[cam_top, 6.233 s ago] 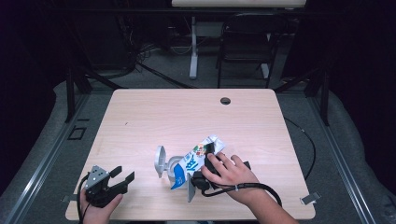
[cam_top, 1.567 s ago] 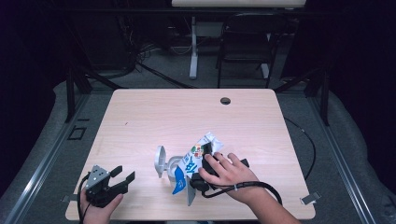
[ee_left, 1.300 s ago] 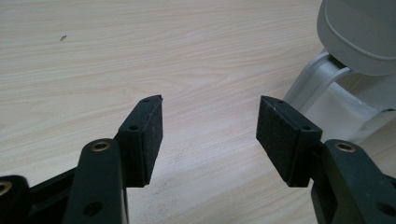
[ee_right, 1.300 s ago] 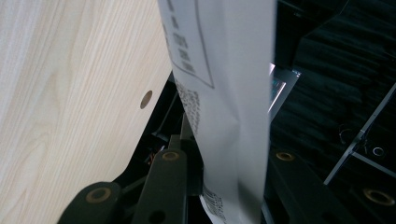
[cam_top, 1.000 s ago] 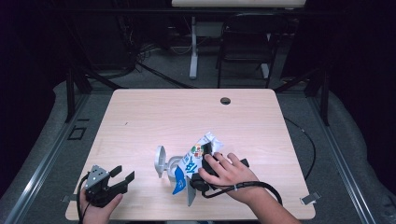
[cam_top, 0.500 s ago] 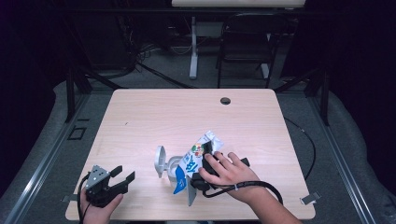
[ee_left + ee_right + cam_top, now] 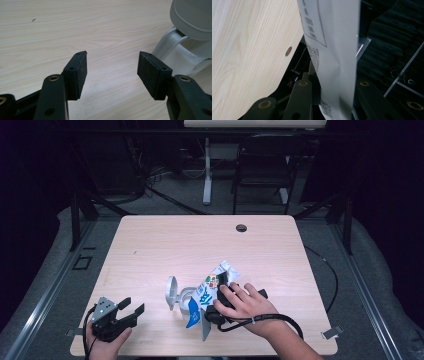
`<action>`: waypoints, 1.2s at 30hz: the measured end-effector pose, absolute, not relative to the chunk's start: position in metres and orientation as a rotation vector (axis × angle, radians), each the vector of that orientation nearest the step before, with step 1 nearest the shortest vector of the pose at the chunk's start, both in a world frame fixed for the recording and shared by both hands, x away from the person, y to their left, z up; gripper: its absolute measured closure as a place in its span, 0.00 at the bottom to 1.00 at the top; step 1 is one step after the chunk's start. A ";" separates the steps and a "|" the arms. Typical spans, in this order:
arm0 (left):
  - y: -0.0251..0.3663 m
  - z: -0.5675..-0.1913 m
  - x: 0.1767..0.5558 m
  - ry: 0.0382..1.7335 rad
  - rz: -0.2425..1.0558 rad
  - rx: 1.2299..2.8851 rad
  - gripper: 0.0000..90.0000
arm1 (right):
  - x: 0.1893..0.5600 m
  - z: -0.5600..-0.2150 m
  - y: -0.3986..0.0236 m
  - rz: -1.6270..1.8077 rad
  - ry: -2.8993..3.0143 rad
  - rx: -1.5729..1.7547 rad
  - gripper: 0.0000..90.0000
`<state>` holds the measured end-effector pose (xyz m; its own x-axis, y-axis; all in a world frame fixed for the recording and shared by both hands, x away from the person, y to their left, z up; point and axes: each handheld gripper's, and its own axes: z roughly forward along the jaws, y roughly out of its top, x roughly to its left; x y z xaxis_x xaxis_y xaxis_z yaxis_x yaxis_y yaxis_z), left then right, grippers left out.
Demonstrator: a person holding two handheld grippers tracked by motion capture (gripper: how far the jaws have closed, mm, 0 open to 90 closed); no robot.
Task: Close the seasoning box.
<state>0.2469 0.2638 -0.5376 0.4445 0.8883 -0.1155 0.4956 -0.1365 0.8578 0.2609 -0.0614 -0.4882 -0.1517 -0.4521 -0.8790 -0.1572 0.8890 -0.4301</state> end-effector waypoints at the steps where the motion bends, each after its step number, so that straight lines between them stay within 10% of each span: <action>1: 0.264 -0.538 0.247 1.185 0.541 1.783 0.46 | 0.261 -0.488 -0.061 -0.275 1.724 -0.467 0.84; 36: 0.263 -0.539 0.246 1.189 0.537 1.796 0.46 | 0.261 -0.490 -0.062 -0.217 1.766 -0.446 0.83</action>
<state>0.2461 0.2635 -0.5390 0.4458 0.8880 -0.1125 0.5025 -0.1443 0.8524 0.2614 -0.0617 -0.4898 -0.1863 -0.4090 -0.8933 -0.1811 0.9079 -0.3780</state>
